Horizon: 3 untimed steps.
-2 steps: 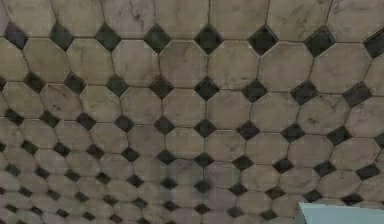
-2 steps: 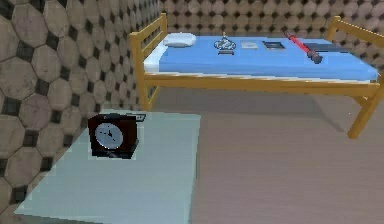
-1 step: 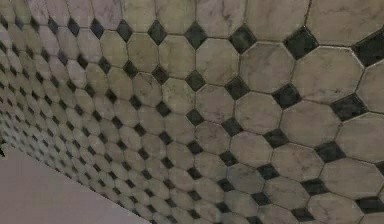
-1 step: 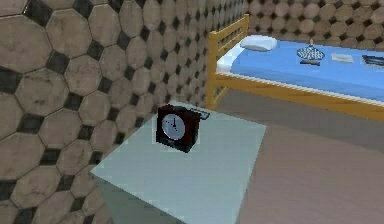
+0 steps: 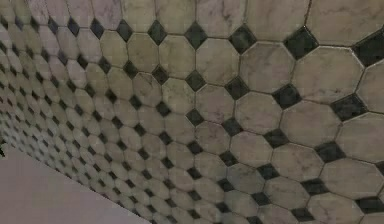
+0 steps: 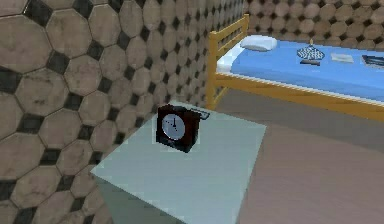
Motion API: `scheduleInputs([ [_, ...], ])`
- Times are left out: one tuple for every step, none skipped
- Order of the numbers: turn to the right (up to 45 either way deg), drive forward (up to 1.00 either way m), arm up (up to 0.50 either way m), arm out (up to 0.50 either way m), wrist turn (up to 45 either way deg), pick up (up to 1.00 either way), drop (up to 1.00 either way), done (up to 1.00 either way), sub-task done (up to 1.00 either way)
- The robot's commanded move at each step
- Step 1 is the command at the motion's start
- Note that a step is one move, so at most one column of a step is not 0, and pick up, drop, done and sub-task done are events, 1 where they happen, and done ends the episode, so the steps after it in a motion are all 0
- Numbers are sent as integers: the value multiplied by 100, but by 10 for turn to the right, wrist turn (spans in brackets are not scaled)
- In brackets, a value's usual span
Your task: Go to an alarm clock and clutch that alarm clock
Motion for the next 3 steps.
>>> scheduleInputs([
  [0, 0, 26, 0, 0, 0, 0, 0, 0],
  [0, 0, 0, 46, 0, 0, 0, 0, 0],
  [0, 0, 0, 0, 450, 0, 0, 0, 0],
])
